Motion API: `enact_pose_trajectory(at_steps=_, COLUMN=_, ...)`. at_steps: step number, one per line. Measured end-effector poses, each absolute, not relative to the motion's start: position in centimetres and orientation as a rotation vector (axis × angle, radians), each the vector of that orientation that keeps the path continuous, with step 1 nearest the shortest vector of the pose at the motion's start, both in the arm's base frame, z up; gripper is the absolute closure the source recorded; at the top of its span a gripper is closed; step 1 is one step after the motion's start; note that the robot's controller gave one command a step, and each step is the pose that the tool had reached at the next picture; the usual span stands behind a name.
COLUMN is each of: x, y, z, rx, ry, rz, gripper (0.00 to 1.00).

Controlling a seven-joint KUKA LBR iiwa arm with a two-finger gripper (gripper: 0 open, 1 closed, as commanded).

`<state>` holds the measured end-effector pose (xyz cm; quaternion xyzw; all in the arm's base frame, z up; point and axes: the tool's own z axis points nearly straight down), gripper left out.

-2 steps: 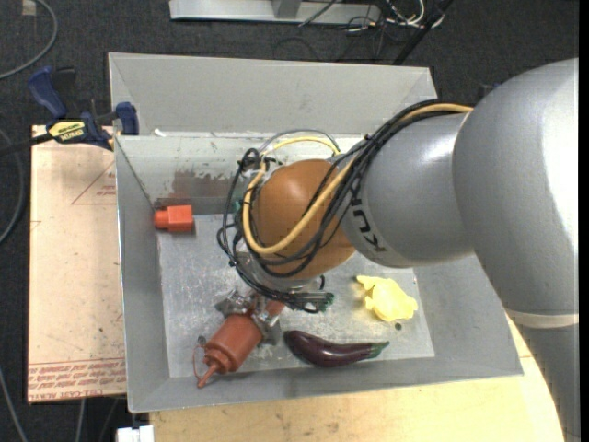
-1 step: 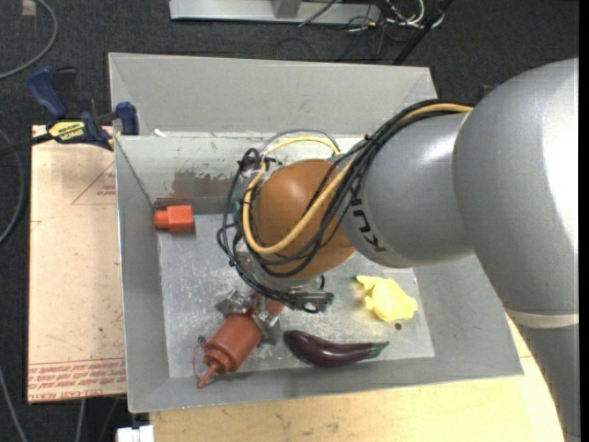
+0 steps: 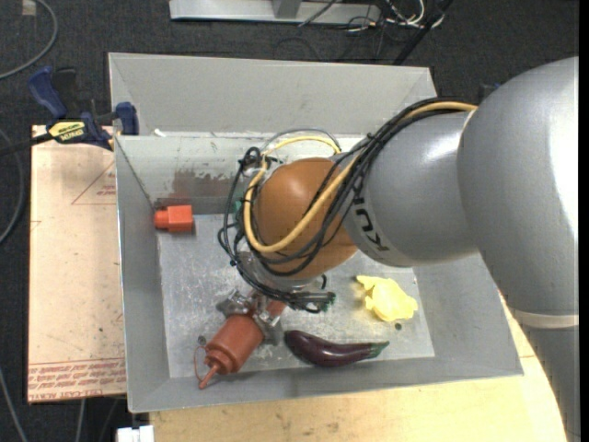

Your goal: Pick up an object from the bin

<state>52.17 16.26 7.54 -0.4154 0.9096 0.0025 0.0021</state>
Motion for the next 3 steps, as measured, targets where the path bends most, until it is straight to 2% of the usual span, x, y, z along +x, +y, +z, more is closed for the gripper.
enact_pose_trajectory(at_steps=3, x=52.2, y=16.3, z=11.9, rx=-1.301, ry=2.851, rz=0.007, gripper=1.00)
